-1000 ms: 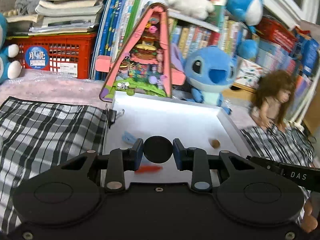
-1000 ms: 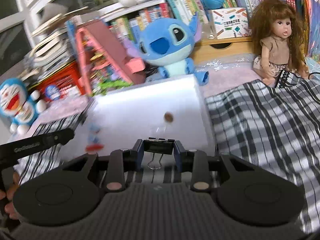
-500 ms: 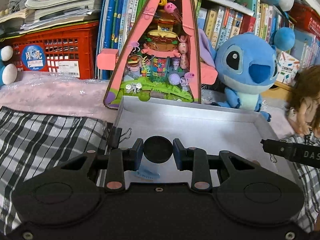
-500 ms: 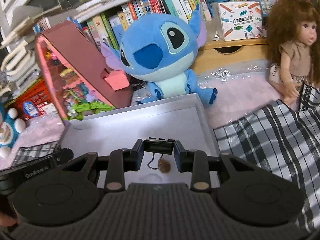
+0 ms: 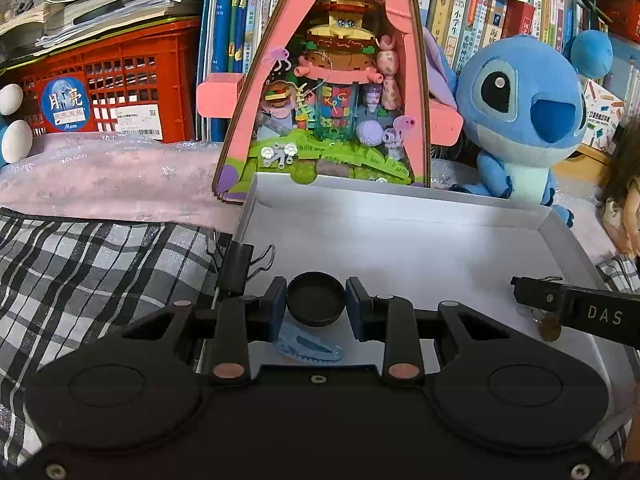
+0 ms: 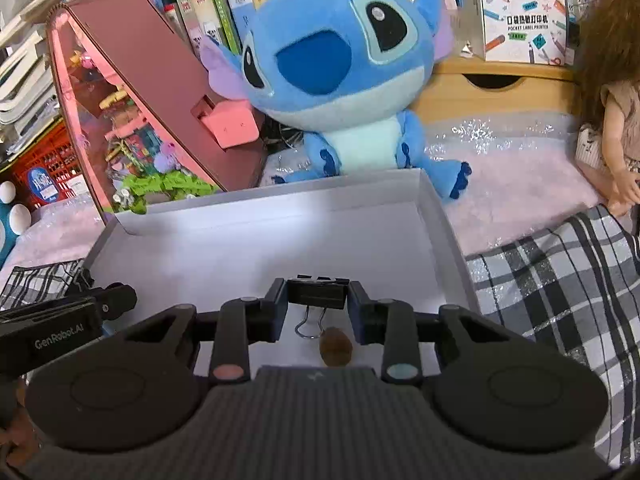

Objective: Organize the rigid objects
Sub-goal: 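Carry the black cap and binder clip over the white tray with both tools, then open both tools to release the cap and binder clip into the tray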

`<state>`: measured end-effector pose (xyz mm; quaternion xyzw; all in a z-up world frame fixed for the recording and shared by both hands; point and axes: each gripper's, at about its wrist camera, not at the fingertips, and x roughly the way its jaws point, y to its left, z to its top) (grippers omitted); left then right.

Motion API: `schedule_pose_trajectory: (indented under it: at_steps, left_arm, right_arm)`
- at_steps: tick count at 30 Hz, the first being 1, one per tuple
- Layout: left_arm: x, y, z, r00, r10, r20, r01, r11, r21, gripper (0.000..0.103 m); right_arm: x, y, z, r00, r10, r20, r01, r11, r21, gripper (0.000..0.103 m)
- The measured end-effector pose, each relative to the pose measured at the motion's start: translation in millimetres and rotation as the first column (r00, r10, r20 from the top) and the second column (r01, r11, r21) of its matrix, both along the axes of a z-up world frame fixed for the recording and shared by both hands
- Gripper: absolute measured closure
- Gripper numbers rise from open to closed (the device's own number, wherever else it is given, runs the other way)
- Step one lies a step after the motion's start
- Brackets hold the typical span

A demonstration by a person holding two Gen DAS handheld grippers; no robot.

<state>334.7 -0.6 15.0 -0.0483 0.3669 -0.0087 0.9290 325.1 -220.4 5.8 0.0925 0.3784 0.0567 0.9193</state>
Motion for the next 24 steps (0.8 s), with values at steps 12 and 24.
schedule_pose_trajectory:
  at_steps: [12,24]
  left_arm:
    - [-1.0,-0.3,-5.3,1.0,0.0,0.021,0.0,1.0,0.009,0.073]
    - [-36.6,-1.3,20.2,0.994,-0.04,0.105,0.038,0.999,0.02,0.05]
  right_arm:
    - [2.0,1.9,-4.9,1.0,0.024,0.001,-0.024,1.0,-0.016,0.066]
    - [-24.0,-5.3,17.8,0.995,0.041,0.091,-0.041,0.999,0.001,0.039]
